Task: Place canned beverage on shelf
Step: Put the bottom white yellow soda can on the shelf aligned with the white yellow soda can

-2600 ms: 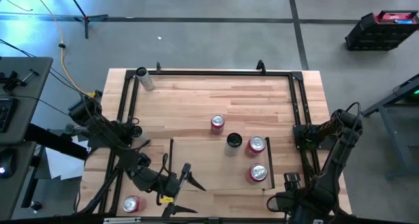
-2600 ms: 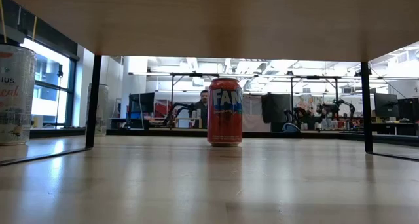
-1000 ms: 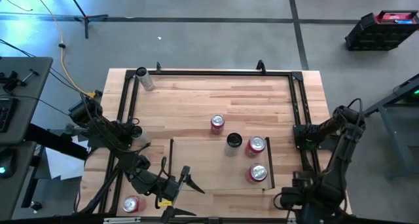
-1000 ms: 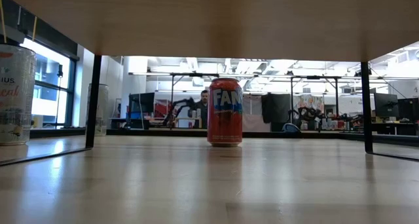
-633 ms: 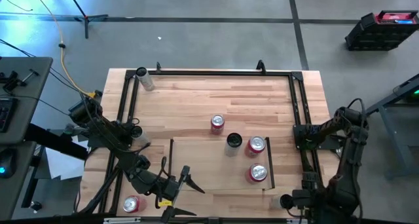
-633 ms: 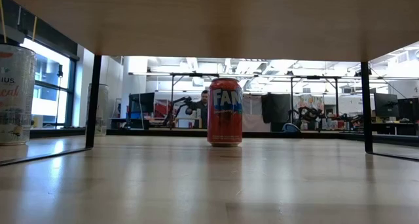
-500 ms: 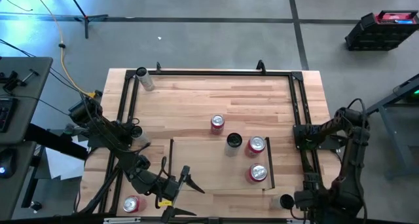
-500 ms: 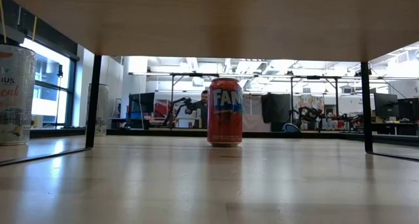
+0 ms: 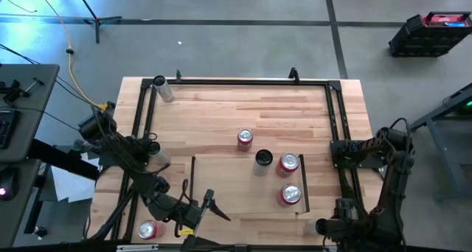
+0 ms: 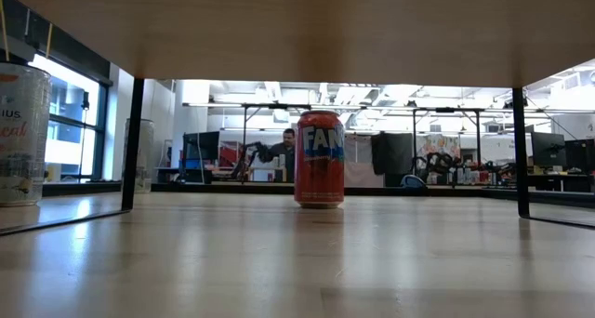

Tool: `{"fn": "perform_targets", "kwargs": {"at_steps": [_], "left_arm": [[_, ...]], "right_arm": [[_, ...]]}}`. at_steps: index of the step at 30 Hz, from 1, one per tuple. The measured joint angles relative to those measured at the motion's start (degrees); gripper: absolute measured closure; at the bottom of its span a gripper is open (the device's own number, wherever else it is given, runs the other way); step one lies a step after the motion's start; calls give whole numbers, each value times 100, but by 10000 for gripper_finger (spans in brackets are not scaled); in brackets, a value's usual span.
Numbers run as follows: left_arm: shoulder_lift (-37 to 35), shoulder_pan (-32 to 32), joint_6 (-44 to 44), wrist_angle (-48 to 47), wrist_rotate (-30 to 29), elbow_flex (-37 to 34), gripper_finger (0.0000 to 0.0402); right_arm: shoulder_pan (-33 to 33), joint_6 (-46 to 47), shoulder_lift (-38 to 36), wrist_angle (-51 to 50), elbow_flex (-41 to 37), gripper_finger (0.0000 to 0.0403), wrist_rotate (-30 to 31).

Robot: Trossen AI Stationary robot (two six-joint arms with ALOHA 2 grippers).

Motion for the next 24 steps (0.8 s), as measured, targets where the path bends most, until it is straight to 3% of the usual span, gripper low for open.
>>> {"fn": "perform_targets", "kwargs": {"at_steps": [12, 24], "left_arm": [[30, -91, -4, 59, 16, 1, 69], [425, -70, -53, 590, 203, 7, 69]], "right_arm": [[0, 13, 10, 400, 0, 171, 440], [0, -20, 138, 544, 2, 172, 949]]}}
